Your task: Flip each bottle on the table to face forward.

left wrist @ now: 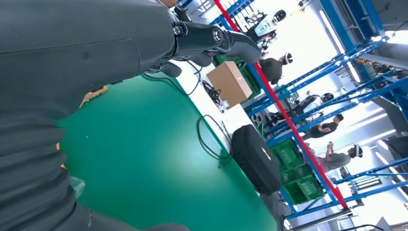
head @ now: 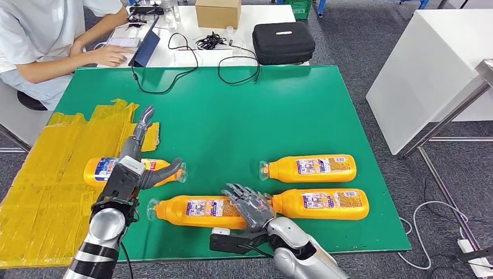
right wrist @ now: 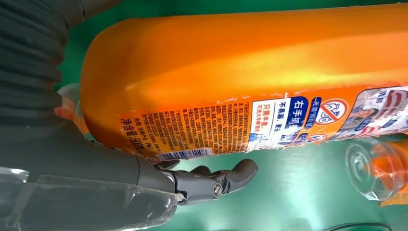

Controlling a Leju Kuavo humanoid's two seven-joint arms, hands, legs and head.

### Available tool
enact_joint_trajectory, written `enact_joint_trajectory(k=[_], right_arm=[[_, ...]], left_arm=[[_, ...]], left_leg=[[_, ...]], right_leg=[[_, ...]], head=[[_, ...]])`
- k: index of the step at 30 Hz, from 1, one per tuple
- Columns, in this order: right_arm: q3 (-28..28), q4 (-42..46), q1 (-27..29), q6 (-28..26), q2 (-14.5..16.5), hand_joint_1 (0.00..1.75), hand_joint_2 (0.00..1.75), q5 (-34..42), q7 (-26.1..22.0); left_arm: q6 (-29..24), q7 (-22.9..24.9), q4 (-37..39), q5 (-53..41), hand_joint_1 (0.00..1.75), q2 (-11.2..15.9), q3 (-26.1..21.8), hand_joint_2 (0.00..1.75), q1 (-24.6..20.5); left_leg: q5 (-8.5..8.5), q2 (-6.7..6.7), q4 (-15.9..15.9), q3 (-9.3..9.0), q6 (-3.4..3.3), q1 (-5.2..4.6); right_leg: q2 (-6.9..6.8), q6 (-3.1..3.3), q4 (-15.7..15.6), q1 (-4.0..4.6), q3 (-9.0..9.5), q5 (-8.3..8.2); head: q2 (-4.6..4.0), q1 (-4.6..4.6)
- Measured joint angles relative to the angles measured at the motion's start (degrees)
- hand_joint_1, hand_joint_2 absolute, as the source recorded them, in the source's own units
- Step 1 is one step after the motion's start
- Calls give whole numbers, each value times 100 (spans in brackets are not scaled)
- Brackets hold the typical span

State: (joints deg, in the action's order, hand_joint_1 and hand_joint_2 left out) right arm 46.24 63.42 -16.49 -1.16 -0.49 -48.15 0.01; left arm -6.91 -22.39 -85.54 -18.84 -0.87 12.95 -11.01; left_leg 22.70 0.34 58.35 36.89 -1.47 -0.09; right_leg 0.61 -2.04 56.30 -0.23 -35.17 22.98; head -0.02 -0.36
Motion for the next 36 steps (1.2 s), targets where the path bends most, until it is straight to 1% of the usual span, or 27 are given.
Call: enact_joint_trajectory(k=[3,6,7,8,9,11,12,14,15,20,30,36], right_arm=[[13,-96,-60,9,32,0,175,3,11],[49,-321,-191,70,127,0,175,16,60],[58,-438,-254,80,180,5,175,19,76],[63,-566,-318,76,242,21,175,16,90],[71,-727,-397,63,319,54,175,5,103],[95,-1045,-548,15,480,126,175,-33,119],[108,-1201,-622,-16,557,153,175,-54,124],[129,-1461,-741,-84,693,171,175,-81,118],[134,-1564,-788,-116,746,175,175,-86,110],[138,-1859,-897,-290,892,175,175,-59,64],[134,-1992,-926,-374,955,175,175,-9,43],[43,-2003,-868,-564,960,175,175,89,-20]], left_arm=[[40,-42,-59,101,0,-8,7,175,16],[206,-188,-188,369,0,-34,82,175,63],[269,-230,-254,452,0,-51,136,175,81],[322,-262,-321,518,0,-71,196,175,98],[372,-291,-403,579,0,-91,271,175,119],[431,-339,-564,664,0,-120,425,175,165],[446,-365,-645,702,0,-131,507,175,192],[457,-416,-796,776,0,-144,655,175,242],[458,-434,-855,808,0,-146,711,175,265],[508,-478,-1027,1027,0,-147,864,175,350],[545,-488,-1093,1118,0,-149,900,175,401],[587,-511,-1119,1265,0,-171,899,175,434]], left_leg=[[0,-1,0,0,0,0],[0,-7,0,-2,0,0],[0,-8,0,-2,0,1],[0,-8,0,-3,0,1],[0,-10,0,-4,1,1],[0,-13,0,-6,1,1],[0,-15,0,-8,1,1],[1,-16,0,-11,1,2],[1,-16,0,-13,1,3],[-1,-14,0,-19,3,5],[-4,-14,0,-19,5,5],[-4,-12,0,-19,5,6]], right_leg=[[0,0,0,0,0,0],[1,0,0,1,0,0],[1,0,0,1,0,0],[1,0,0,1,0,0],[1,1,0,1,0,-1],[2,6,0,1,0,-4],[2,9,0,2,0,-6],[2,11,-1,3,1,-7],[2,11,-1,4,3,-7],[2,13,-2,7,7,-7],[2,12,-1,6,9,-9],[2,13,-2,8,9,-9]], head=[[0,1],[0,0],[0,-1],[0,-1],[0,-1],[0,1],[0,1],[0,0],[0,0],[0,0],[0,1],[0,1]])
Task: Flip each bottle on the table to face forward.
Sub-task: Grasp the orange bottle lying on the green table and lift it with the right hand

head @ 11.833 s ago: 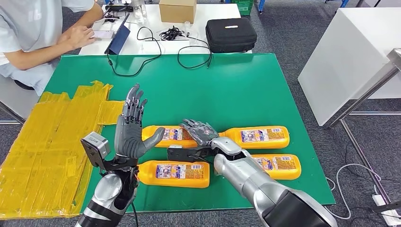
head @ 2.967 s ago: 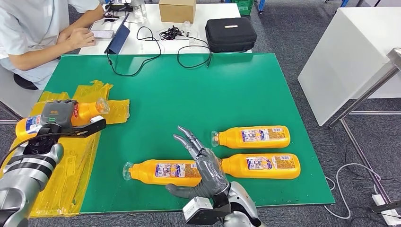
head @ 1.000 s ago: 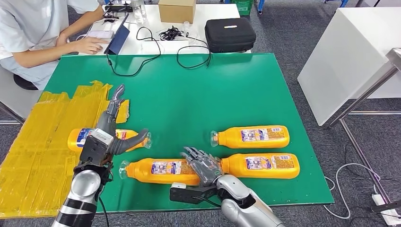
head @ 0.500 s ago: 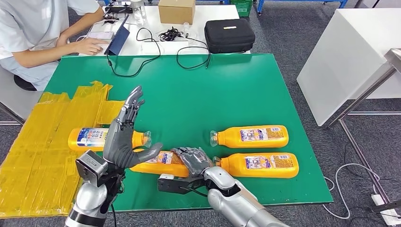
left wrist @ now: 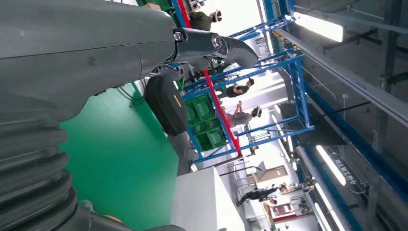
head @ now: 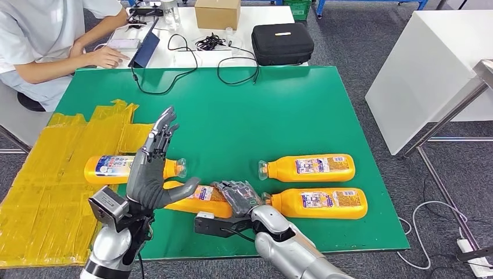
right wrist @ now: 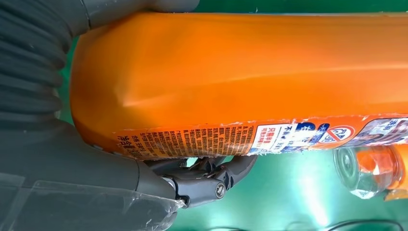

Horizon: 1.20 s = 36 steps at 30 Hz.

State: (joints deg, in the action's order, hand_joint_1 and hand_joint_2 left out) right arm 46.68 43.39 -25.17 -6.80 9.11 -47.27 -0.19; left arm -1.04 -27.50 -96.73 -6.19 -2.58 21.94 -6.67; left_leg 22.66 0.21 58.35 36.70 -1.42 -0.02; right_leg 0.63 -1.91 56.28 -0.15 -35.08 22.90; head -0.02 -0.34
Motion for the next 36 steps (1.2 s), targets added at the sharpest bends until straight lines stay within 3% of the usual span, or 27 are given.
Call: enact_joint_trajectory(k=[10,15,19,26,31,36], right_arm=[[-512,660,686,-888,-86,175,175,182,-379],[-930,1301,1158,-1766,-85,175,175,404,-825],[-1214,1691,1398,-2117,-61,175,175,543,-995],[-1763,2441,1860,-2859,11,175,175,957,-1368],[-2051,2734,2065,-3083,64,175,175,1298,-1694],[-2351,2999,2203,-3229,200,175,175,1562,-2180]], left_arm=[[-132,-125,-189,603,0,-123,-36,175,255],[-318,-151,-278,797,0,-174,-92,175,377],[-425,-155,-319,791,0,-195,-96,175,445],[-1264,-67,-338,545,0,-269,-96,175,480],[-1511,407,-234,790,0,-307,-95,175,449],[-873,1154,114,1185,0,-237,-2,175,349]], left_leg=[[0,7,0,20,-1,-1],[3,8,0,23,0,-1],[3,6,0,24,1,1],[3,8,0,25,1,1],[3,9,0,25,1,0],[3,4,0,25,1,1]], right_leg=[[-1,-1,0,-1,-12,0],[-1,0,0,0,-16,2],[-1,1,0,1,-19,3],[-1,1,-1,1,-19,3],[-2,1,-2,0,-20,3],[-1,0,-1,1,-21,2]], head=[[0,-1],[0,0],[0,-1],[0,-1],[0,0],[0,0]])
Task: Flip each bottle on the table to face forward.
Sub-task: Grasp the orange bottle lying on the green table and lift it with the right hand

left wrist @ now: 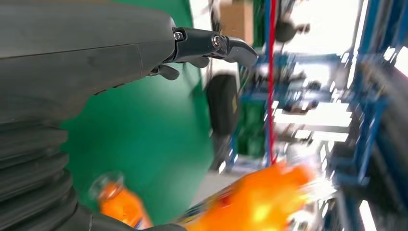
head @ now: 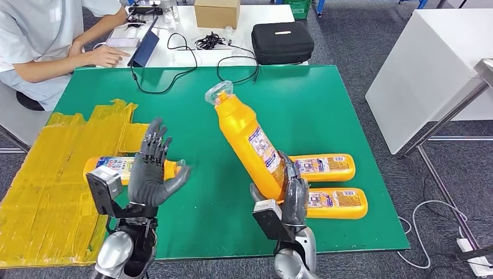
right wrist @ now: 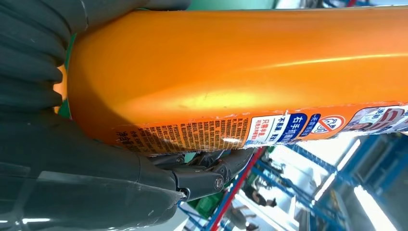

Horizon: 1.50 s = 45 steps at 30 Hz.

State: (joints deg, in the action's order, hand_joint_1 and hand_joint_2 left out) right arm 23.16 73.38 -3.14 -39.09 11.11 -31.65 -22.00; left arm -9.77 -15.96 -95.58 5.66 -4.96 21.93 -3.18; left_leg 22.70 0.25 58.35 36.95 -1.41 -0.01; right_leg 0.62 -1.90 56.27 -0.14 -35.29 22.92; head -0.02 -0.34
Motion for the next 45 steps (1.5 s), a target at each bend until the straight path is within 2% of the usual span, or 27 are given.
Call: enact_joint_trajectory(k=[8,18,31,40,45], right_arm=[[-331,247,93,-2,199,175,175,-48,-396],[-434,265,-19,-2,428,175,175,-630,-524],[-439,-55,-255,-2,499,175,175,-1343,-331],[-248,-1100,-672,-2,658,175,175,-2593,157],[-138,-1778,-995,-6,708,175,175,-2881,359]], left_arm=[[503,343,292,405,0,94,145,175,-153],[917,439,538,930,0,149,267,175,-330],[1207,450,626,1367,0,212,290,175,-369],[1479,548,765,1874,0,244,268,175,-449],[1688,616,870,2272,0,292,197,175,-440]], left_leg=[[0,1,0,2,0,0],[-1,-1,0,2,0,0],[-1,1,0,3,0,0],[-3,-1,0,3,1,7],[-3,0,0,3,1,7]], right_leg=[[0,0,0,0,-1,0],[0,0,1,0,-1,-1],[0,0,1,0,-1,0],[0,1,1,6,-1,-1],[0,1,1,6,-2,-1]], head=[[0,-1],[0,0],[0,-1],[0,-1],[0,-1]])
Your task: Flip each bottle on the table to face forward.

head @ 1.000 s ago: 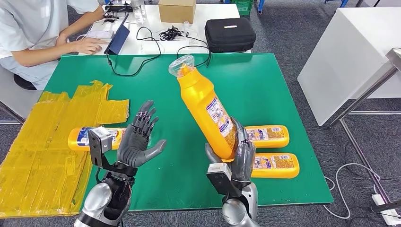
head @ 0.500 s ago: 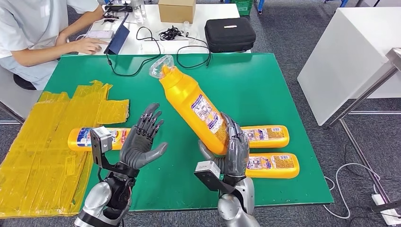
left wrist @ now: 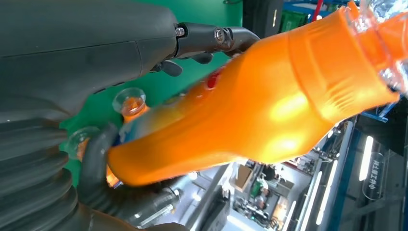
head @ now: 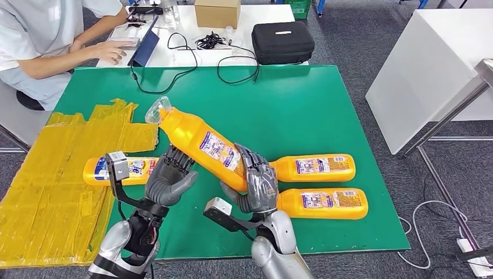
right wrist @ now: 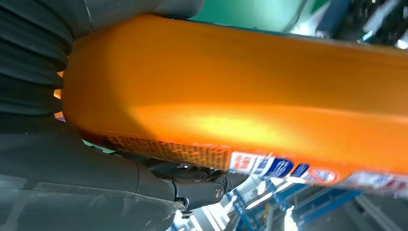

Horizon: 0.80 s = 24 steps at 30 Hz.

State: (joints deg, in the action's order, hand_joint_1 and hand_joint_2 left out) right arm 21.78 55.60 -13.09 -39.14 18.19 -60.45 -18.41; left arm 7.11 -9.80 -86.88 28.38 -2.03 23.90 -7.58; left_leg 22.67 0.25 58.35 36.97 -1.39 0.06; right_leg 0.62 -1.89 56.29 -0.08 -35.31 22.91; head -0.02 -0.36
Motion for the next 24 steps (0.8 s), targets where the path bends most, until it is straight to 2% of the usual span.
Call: enact_joint_trajectory(k=[5,12,23,24], right_arm=[[223,-327,-80,-4,27,175,175,-346,-223],[256,-206,21,-9,48,175,175,-642,-709],[248,-102,90,-9,45,175,175,-649,-831],[248,-102,94,-9,45,175,175,-642,-856]], left_arm=[[90,30,90,191,0,28,-71,175,-14],[170,-25,166,362,0,37,-111,175,-45],[183,-68,200,402,0,37,-115,175,-72],[169,-78,205,403,9,37,-116,175,-75]], left_leg=[[0,0,0,1,0,0],[1,-1,0,3,1,1],[1,-2,0,3,1,1],[1,-2,0,3,1,1]], right_leg=[[0,0,0,0,-2,0],[0,1,-1,0,-5,1],[0,1,0,0,-6,0],[0,1,0,0,-6,0]], head=[[0,0],[0,-3],[0,-2],[0,-2]])
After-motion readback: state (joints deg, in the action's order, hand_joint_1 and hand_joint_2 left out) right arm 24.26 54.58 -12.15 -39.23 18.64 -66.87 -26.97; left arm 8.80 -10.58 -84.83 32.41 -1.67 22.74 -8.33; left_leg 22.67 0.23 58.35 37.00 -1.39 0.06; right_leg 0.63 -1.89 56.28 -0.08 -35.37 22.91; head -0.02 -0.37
